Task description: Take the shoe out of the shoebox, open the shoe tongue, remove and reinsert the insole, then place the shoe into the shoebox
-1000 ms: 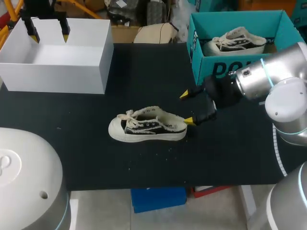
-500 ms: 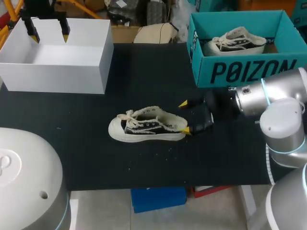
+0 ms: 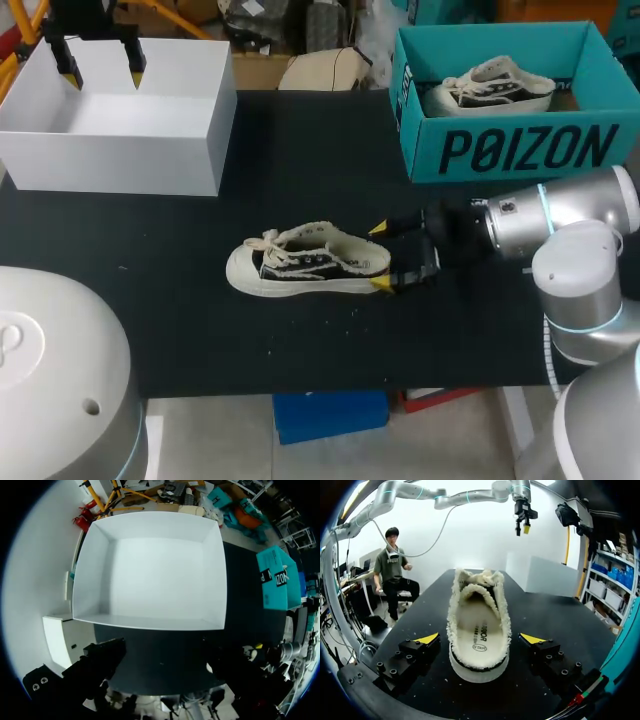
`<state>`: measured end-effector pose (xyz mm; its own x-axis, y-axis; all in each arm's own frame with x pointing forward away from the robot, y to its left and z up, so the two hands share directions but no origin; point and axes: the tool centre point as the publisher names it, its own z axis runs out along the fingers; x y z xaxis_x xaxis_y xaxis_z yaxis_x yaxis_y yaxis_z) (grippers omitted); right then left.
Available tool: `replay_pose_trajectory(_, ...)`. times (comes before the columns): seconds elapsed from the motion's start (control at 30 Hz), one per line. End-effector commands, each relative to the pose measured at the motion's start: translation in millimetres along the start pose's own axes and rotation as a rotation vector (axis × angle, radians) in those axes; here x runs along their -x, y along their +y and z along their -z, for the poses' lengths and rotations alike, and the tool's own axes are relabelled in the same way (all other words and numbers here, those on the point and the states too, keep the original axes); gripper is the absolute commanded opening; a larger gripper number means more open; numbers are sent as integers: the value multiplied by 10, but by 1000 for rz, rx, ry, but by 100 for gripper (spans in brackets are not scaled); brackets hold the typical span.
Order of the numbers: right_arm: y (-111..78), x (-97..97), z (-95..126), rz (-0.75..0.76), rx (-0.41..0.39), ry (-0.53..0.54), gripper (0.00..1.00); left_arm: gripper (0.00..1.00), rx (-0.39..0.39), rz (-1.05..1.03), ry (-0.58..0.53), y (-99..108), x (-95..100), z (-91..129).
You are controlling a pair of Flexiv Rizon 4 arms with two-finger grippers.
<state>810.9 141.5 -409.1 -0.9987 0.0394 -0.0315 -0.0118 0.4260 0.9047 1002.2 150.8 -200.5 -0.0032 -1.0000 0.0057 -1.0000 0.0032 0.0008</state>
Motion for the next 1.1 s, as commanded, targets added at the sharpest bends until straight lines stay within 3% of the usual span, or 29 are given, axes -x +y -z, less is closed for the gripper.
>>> replay_pose_trajectory(0.03,-22,3,-43,-6,-10,-2,100,100,1,2,-3,5,-7,4)
replay_pose_trajectory(1.1,-73,33,-248,-35,-111,-7,100,100,1,2,-3,5,-7,4)
